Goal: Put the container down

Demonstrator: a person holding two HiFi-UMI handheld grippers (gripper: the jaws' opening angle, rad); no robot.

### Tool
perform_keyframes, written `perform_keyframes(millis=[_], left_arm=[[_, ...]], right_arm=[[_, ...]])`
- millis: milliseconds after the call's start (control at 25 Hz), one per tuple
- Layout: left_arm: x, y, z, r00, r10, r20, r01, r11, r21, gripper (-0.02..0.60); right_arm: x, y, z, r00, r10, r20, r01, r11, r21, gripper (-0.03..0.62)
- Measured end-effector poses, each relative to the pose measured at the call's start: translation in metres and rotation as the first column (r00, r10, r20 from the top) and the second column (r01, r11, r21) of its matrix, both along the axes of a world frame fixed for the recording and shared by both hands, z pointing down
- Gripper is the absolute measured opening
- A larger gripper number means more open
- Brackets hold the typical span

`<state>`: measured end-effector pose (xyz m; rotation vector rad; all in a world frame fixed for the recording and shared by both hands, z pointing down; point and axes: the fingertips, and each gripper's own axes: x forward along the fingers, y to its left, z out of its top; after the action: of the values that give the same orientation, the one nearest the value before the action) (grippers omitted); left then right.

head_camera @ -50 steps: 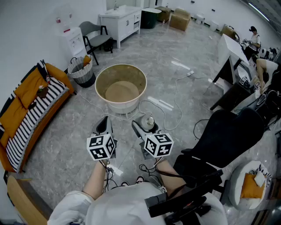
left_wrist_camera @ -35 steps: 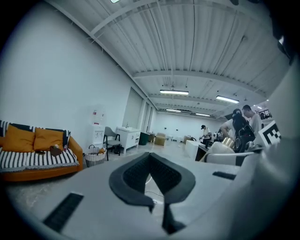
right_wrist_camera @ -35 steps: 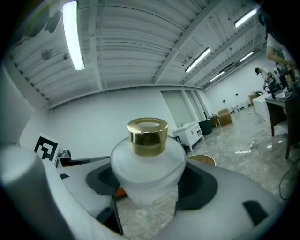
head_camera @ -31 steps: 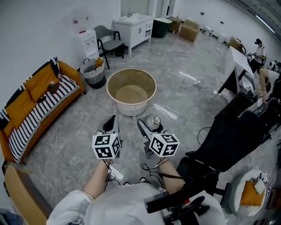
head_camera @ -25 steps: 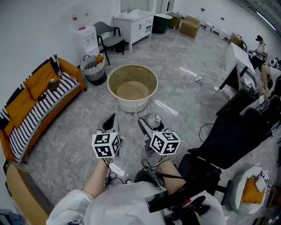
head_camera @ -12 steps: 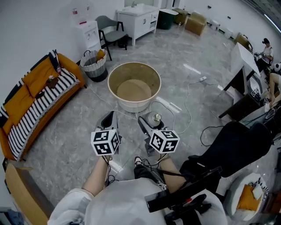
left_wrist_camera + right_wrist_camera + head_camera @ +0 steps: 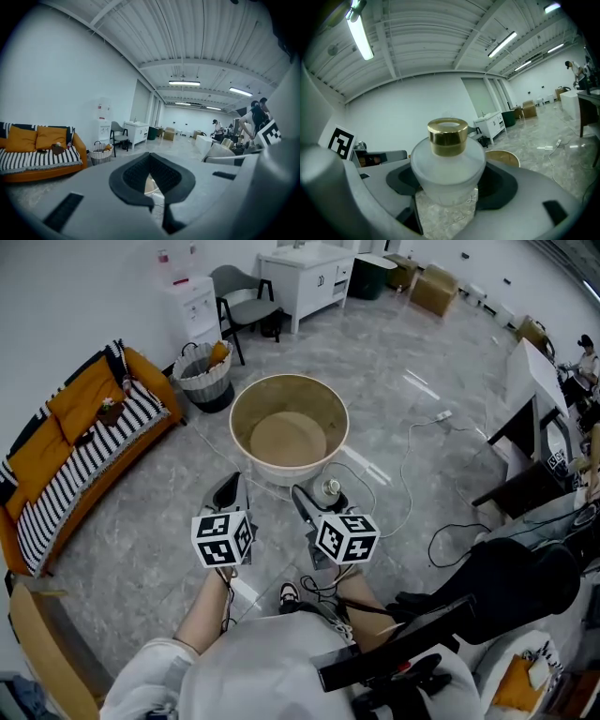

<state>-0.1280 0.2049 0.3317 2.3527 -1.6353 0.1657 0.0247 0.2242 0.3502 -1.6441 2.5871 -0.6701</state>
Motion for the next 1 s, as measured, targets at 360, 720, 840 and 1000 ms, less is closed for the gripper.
perform_keyframes(millis=[360, 720, 840, 1000], left_arm=[[0.019, -0.048, -0.008, 0.999, -0.031, 0.023, 0.031, 0.999, 0.02, 0.008], [0.022, -0.09, 0.003, 0.999, -0.044, 0.029, 0.044, 0.999, 0.005, 0.009], [0.024, -0.111, 0.009, 0.999, -0.039, 0.025, 0.039, 0.999, -0.008, 0.008], [0.027, -0.143, 0.014, 1.0, -0.015, 0.025, 0.015, 1.0, -0.009, 0.008]], right_arm=[[0.027, -0.053, 0.001, 1.0, -0.024, 0.013, 0.024, 1.0, -0.005, 0.333], [0.027, -0.098, 0.009, 0.999, -0.043, 0.005, 0.043, 0.999, -0.018, 0.333], [0.027, -0.114, 0.013, 0.999, -0.046, 0.005, 0.046, 0.999, -0.022, 0.333], [0.027, -0.14, 0.018, 0.999, -0.039, 0.0, 0.039, 0.999, -0.027, 0.333]])
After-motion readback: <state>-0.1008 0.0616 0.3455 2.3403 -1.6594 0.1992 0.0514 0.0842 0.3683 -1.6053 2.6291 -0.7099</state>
